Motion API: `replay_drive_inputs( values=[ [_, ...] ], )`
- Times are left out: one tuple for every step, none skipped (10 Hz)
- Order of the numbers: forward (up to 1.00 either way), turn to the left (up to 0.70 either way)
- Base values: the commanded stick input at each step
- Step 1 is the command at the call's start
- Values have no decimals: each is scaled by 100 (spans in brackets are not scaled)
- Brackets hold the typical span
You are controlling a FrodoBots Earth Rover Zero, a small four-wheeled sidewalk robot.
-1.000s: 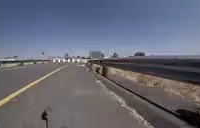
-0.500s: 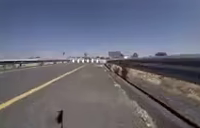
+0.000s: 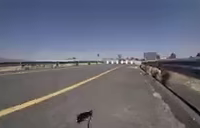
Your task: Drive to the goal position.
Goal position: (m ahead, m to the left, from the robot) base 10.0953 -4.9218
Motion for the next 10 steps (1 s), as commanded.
replay_drive_inputs(
  values=[
    [70,0],
    [70,0],
    [70,0],
    [70,0],
    [70,0],
    [70,0],
    [70,0],
    [70,0],
    [70,0],
    [70,0]
  ],
)
